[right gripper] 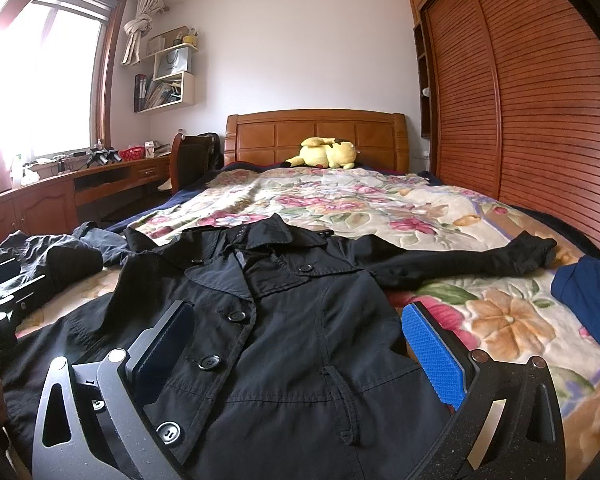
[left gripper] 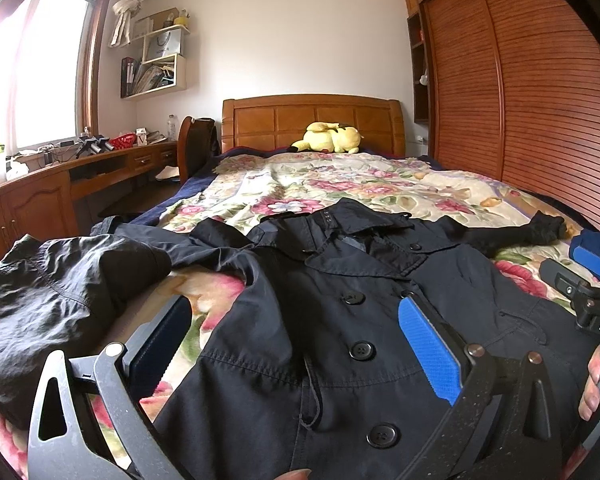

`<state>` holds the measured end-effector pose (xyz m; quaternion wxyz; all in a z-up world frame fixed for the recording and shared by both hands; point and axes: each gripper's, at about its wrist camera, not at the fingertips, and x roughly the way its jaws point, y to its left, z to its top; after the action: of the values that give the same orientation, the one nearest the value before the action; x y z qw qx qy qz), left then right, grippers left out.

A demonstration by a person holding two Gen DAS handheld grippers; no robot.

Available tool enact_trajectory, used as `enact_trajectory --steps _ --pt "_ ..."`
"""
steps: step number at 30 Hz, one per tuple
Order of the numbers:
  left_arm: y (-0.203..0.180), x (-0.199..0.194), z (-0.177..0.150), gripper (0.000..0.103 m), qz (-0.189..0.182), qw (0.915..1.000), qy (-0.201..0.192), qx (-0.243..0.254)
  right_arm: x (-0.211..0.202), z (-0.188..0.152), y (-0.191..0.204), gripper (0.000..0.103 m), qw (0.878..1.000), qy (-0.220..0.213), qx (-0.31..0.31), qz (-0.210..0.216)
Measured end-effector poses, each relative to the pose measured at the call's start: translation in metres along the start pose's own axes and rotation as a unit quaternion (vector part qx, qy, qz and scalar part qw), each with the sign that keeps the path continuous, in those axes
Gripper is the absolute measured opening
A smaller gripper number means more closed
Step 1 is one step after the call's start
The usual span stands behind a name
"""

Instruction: Fold large clothes

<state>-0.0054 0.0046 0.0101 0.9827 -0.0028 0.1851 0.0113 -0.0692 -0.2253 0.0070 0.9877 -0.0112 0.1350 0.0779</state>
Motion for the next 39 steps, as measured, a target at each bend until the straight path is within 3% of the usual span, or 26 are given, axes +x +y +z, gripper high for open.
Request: enact_trajectory --steps 32,39 --pt "0.001 -0.001 0.001 0.103 0.001 1.0000 0.001 0.004 -0.003 -0.001 0.000 0.103 1.000 -0.003 0.004 0.008" --pt "0.010 0.002 0.013 0.103 -0.004 0.9998 0.017 0.014 -0.006 0.004 0.001 0.103 1.000 -0.006 -0.001 0.022"
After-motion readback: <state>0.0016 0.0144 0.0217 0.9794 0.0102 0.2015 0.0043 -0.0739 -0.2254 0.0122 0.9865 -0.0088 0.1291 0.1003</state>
